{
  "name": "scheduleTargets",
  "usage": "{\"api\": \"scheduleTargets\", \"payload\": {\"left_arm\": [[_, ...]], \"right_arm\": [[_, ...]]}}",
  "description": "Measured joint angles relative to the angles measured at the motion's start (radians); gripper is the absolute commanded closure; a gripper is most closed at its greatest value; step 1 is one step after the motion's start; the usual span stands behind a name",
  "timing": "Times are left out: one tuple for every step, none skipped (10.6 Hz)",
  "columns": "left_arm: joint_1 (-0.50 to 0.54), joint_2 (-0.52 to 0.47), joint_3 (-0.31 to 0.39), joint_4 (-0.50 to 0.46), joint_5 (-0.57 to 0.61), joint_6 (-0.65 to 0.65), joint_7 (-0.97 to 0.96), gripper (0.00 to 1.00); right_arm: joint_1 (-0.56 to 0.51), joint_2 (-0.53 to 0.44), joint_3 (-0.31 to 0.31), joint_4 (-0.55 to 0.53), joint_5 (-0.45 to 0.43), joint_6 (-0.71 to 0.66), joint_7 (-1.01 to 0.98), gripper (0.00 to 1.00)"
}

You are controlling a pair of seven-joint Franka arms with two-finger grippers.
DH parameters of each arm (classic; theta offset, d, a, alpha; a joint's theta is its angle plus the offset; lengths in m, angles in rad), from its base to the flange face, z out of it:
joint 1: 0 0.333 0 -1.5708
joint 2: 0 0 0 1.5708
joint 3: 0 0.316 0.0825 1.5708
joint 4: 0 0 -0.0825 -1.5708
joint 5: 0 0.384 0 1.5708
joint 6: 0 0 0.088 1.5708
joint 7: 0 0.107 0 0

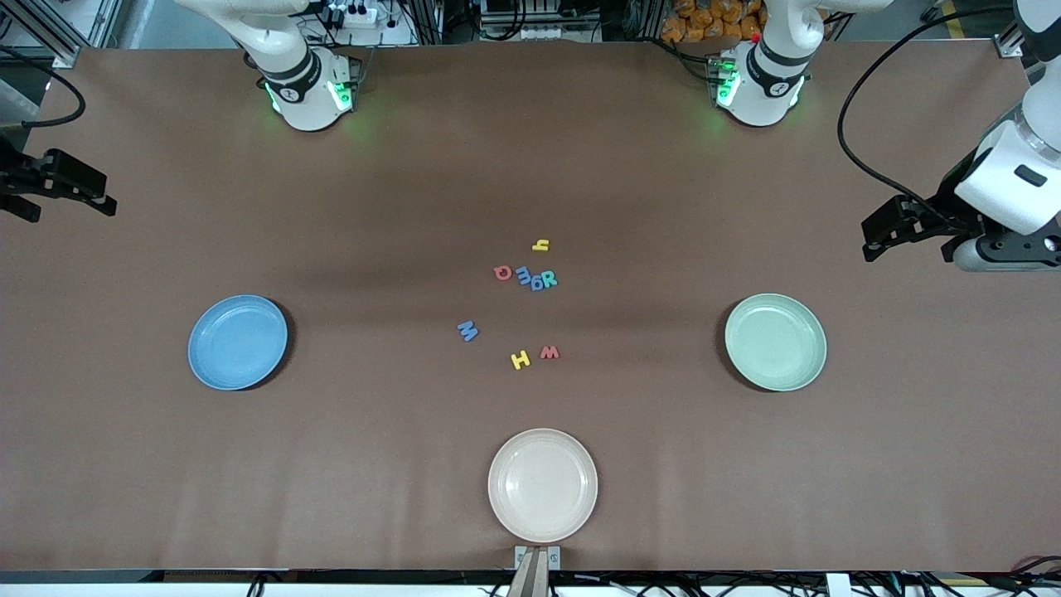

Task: Sort uppercase to blue plate, lowercase to green plate
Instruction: 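Move the left gripper from rest toward the foam letters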

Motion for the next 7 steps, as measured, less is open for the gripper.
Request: {"api": "scheduleTargets", "payload": {"left_arm": [[0.000, 0.000, 0.000, 0.000, 0.000, 0.000, 0.000, 0.00], [0.000, -0.001, 0.000, 0.000, 0.000, 0.000, 0.000, 0.00], [0.000, 0.000, 0.000, 0.000, 0.000, 0.000, 0.000, 0.00], [0.000, -0.001, 0.000, 0.000, 0.000, 0.000, 0.000, 0.00], [0.000, 0.000, 0.000, 0.000, 0.000, 0.000, 0.000, 0.00], [0.000, 0.000, 0.000, 0.000, 0.000, 0.000, 0.009, 0.00], [-0.001, 0.000, -0.003, -0.001, 0.000, 0.000, 0.041, 0.00]], "right_arm": [[0.000, 0.000, 0.000, 0.000, 0.000, 0.000, 0.000, 0.00], [0.000, 0.000, 0.000, 0.000, 0.000, 0.000, 0.000, 0.00], [0.000, 0.000, 0.000, 0.000, 0.000, 0.000, 0.000, 0.00], [0.000, 0.000, 0.000, 0.000, 0.001, 0.001, 0.000, 0.00], [0.000, 0.000, 0.000, 0.000, 0.001, 0.006, 0.000, 0.00], [0.000, 0.000, 0.000, 0.000, 0.002, 0.012, 0.000, 0.00], [0.000, 0.000, 0.000, 0.000, 0.002, 0.013, 0.000, 0.00]]}}
